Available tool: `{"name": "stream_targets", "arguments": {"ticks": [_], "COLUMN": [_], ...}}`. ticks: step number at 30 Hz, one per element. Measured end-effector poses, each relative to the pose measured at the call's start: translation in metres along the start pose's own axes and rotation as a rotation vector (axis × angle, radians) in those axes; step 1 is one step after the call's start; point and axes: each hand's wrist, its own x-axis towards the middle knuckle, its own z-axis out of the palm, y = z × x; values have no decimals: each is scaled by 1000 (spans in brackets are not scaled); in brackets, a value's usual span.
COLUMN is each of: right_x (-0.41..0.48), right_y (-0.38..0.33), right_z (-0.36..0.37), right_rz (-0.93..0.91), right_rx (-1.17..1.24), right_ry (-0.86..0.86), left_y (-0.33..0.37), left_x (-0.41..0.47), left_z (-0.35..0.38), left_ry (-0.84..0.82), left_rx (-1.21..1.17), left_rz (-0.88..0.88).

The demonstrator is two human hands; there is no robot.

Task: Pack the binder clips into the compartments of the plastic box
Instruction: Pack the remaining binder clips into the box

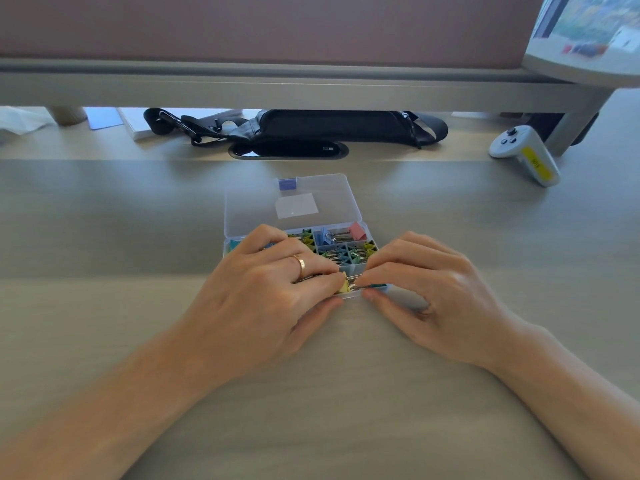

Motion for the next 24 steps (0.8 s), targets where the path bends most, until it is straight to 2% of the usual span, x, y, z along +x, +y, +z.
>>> {"name": "stream_targets", "arguments": {"ticks": [7, 19, 22, 24], "right_x": [0, 0, 0, 5], "right_y": [-1, -2, -5, -13], "right_z": [0, 0, -4, -7], "right_rz": [-71, -39, 39, 120], "right_rx": [-83, -108, -96, -100], "right_ry": [-8, -11, 15, -36], "left_y": [0, 3, -2, -12], "left_x": [0, 2, -4, -16], "left_z": [1, -1, -11, -24], "left_ry": [-14, -12, -20, -65], "left_rx": [23, 87, 62, 14], "left_rz": [7, 28, -39, -157]}}
